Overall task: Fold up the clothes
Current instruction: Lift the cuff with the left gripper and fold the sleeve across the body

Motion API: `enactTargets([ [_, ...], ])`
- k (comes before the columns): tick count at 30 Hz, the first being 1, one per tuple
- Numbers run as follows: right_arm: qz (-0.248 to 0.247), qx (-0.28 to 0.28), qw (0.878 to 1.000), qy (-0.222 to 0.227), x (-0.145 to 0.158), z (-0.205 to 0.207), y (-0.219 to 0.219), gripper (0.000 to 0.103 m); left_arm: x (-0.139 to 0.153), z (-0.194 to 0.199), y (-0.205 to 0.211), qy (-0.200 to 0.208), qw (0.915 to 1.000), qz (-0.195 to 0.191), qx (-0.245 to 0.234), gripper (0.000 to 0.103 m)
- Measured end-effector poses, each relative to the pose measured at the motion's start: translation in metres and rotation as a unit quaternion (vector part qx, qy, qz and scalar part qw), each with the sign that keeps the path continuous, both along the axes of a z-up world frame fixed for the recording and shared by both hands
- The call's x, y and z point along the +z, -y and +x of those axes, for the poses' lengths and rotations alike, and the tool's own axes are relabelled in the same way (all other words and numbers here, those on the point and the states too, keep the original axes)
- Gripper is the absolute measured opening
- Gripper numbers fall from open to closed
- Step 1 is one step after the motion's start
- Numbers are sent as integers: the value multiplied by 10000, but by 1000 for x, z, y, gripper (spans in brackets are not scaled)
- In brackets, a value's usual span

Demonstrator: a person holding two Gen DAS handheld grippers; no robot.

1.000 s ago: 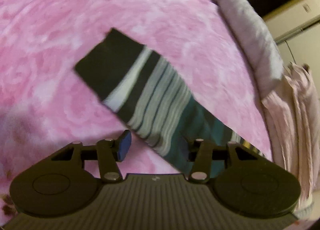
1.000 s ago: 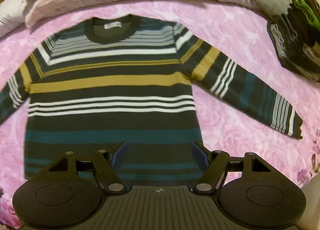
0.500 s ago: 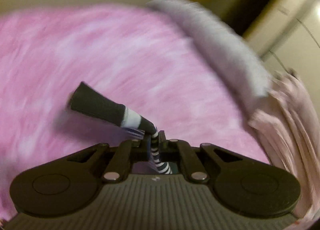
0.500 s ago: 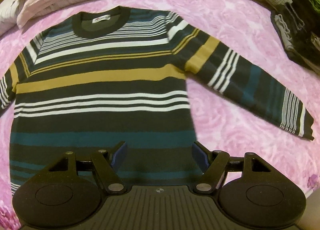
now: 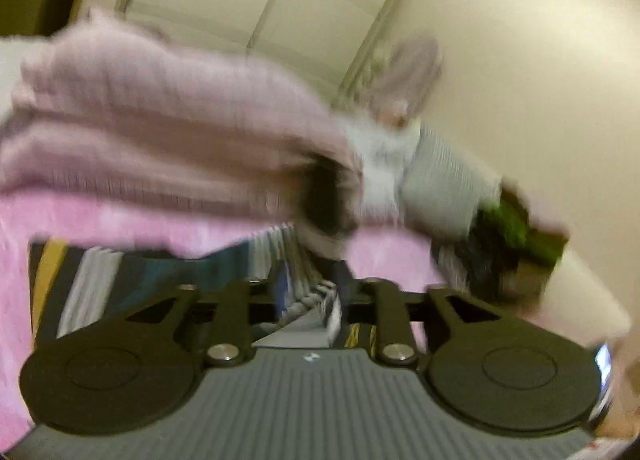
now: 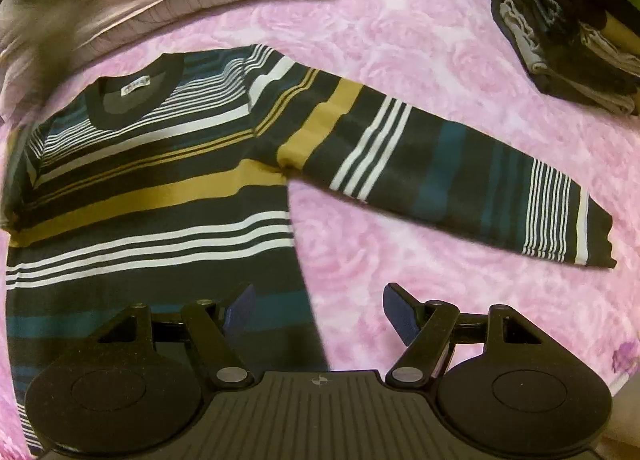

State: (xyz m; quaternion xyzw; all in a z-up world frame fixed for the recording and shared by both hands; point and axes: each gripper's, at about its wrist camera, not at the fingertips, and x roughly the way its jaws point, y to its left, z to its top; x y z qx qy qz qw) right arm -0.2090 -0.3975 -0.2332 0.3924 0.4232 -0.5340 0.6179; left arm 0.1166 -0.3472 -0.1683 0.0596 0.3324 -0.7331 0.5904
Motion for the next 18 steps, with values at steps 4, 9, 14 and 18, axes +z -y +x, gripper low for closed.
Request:
enactTargets([
  [4,92,-157,9995,245,-19,-14,2,68,-64,22,-10,449,9895,1249,580,29],
  [9,-55,-547,9913,1194,-34,-9,20,68,-106,61,-14,1823,9620,1866,802,31],
  [14,-444,-780,9768,1943,-39,10,46,68,-138,67,-7,3033,9367,1740,179,40],
  [18,-819,-1041,9592,2499,-48,17,76,67,-165,62,3,3701,9140,1641,-264,40],
])
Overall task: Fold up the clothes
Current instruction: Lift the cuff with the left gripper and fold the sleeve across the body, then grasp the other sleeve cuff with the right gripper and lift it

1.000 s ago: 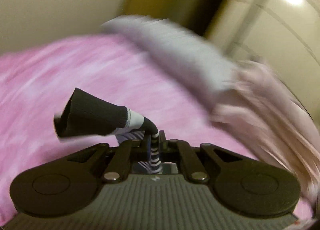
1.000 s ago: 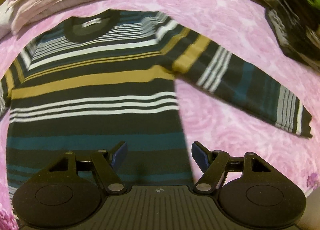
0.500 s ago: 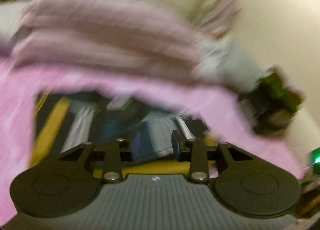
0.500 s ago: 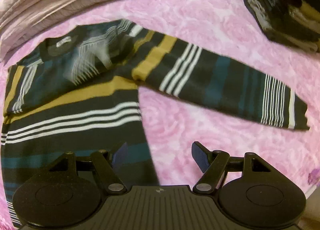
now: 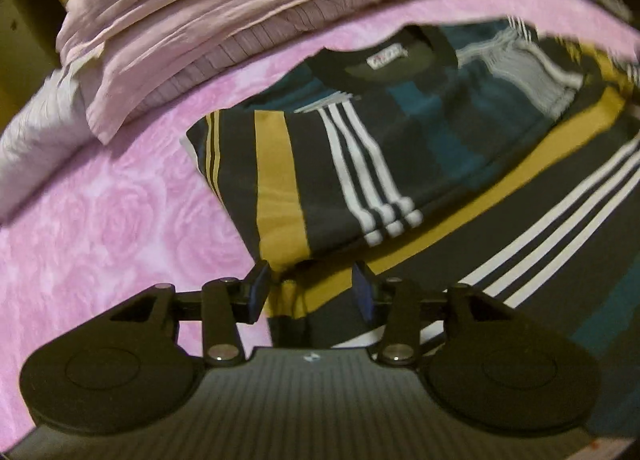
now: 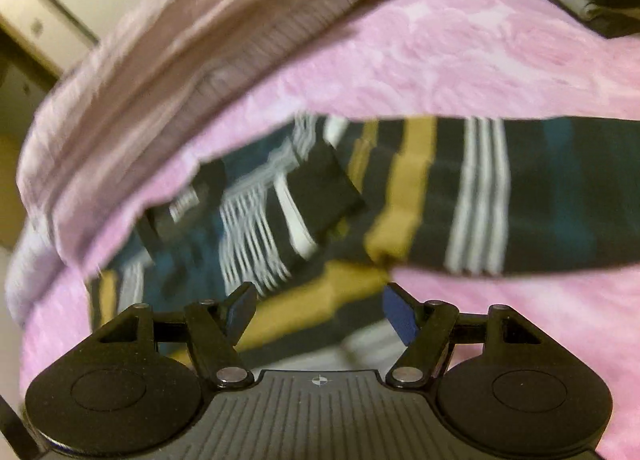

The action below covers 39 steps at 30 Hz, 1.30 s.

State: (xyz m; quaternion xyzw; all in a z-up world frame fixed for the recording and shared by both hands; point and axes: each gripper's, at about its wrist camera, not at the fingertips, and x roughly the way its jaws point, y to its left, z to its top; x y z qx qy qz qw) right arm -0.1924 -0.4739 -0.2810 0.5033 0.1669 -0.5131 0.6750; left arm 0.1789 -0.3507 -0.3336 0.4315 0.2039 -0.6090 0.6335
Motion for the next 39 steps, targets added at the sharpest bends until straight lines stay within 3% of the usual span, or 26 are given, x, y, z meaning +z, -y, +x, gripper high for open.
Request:
enactTargets([
  [4,-19,-310,9988,375,-26,4,34,61,-10,3,5,176,9996,-120,-210,38],
  [5,123,-424,9985,322,-37,6,44,57,-12,4,6,240,9993,-109,-270,34],
  [6,206,-484,9981,336,-45,6,49,56,-14,4,6,300,9990,-102,-320,21],
  [7,385,-580,9972,264,-56,7,56,49,-17,6,8,357,9988,-81,-325,13],
  [9,496,-894,9946,160,-69,7,60,9,-19,11,8,359,9988,-77,-318,13],
  [10,516,-928,9942,184,-70,6,61,0,-18,14,7,283,9991,-108,-310,12],
  [15,270,-849,9959,-172,-47,1,26,0,-8,40,4,-305,9994,-154,94,12],
  [19,204,-571,9963,-611,-62,10,17,0,-10,52,8,-732,9964,-34,433,12],
  [22,205,-579,9974,-375,-63,6,23,7,-8,50,10,-821,9950,86,554,13],
  [25,176,-732,9972,3,-49,-20,7,20,-2,63,1,-1328,9853,172,1064,17],
  [27,252,-987,9946,179,-44,-52,-14,26,2,75,-13,-1758,9717,224,1561,23],
  [28,330,-1207,9920,148,-43,-70,-24,34,5,79,-19,-1907,9653,245,1766,24],
  [30,391,-1865,9815,166,-45,-122,-50,38,11,87,-35,-2171,9511,266,2180,27],
  [32,418,-2646,9629,335,-48,-173,-70,38,16,93,-49,-2344,9383,289,2527,28],
  [34,314,-3527,9336,556,-52,-224,-89,38,18,98,-59,-2461,9249,349,2878,35],
  [36,165,-4227,9019,868,-57,-265,-101,39,18,100,-66,-2599,9141,378,3088,35],
  [39,73,-4776,8721,1058,-68,-298,-101,39,18,98,-70,-2817,9005,382,3292,35],
])
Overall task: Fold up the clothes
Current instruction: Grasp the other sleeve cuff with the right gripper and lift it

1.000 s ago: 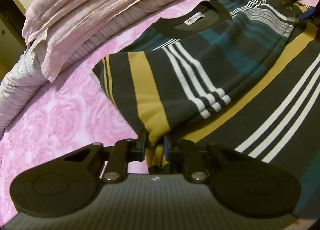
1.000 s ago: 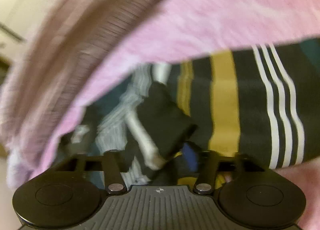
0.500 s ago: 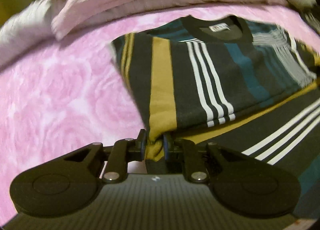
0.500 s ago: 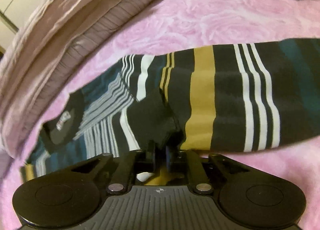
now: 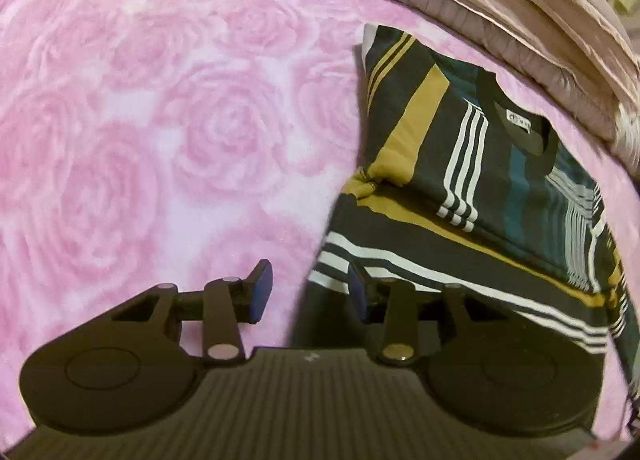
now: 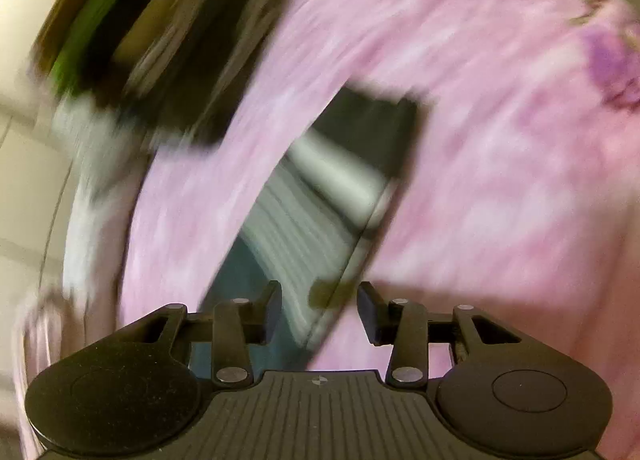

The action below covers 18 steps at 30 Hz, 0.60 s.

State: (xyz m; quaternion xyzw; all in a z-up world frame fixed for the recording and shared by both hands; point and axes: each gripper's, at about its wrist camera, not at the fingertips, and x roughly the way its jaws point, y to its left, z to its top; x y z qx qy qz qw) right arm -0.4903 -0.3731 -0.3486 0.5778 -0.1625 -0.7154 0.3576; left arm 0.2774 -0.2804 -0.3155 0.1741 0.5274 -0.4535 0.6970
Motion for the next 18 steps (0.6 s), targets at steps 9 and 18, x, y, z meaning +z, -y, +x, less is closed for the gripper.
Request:
enactTargets([
  [9,500,911,9858,-1317,28,22,54,3,5,2,6,-333,9988,-231,262,35],
  [18,-929,3578,8462,-3839,158,265,120,3,11,27,-8,-331,9977,-327,500,35],
])
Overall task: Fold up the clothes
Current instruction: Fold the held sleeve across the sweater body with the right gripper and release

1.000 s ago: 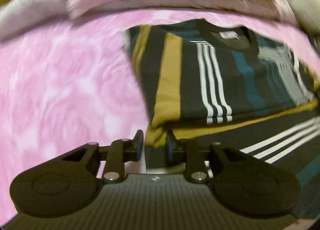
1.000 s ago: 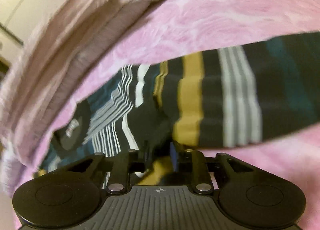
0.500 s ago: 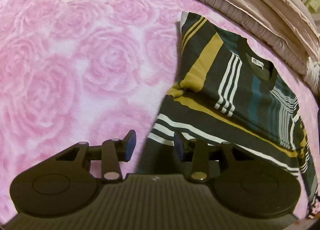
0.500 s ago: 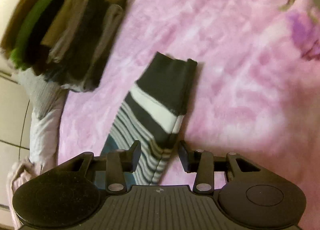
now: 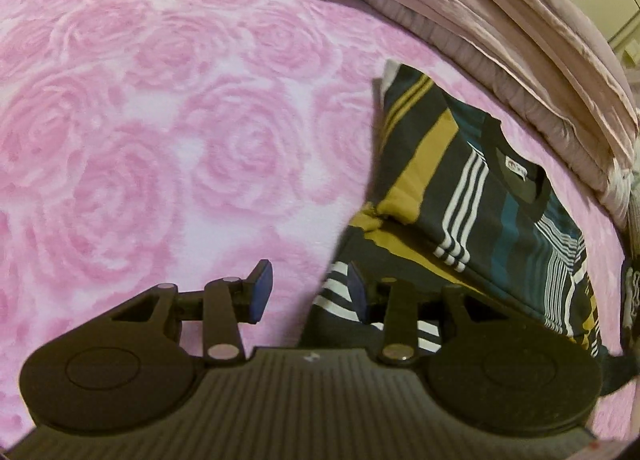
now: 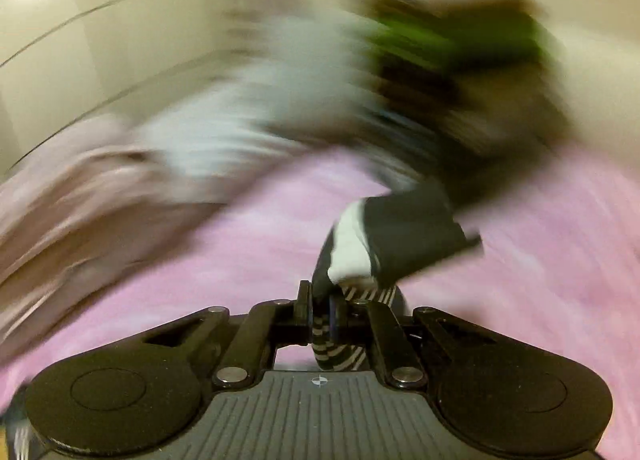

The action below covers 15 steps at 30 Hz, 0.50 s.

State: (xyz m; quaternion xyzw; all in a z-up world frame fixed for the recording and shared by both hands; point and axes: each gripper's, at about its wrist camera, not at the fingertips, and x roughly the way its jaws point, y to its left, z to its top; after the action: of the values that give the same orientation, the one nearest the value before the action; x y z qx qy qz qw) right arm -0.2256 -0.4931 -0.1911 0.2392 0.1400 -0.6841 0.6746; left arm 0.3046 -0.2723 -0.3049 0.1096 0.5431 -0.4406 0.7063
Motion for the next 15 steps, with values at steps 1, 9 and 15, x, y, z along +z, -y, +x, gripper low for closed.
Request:
enactTargets([
  [1,-214,516,9983,-147,10,37,-5,3,0,2,-2,-21,10000,-18,32,35],
  [9,-608,4373,8918,-986,-6,290,-115,20,-7,19,-19,-220,9993,-123,289,35],
  [15,1000,4241,8816,-1817,-92,289,-130,52,-12,28,-28,-380,9990,-143,178,35],
])
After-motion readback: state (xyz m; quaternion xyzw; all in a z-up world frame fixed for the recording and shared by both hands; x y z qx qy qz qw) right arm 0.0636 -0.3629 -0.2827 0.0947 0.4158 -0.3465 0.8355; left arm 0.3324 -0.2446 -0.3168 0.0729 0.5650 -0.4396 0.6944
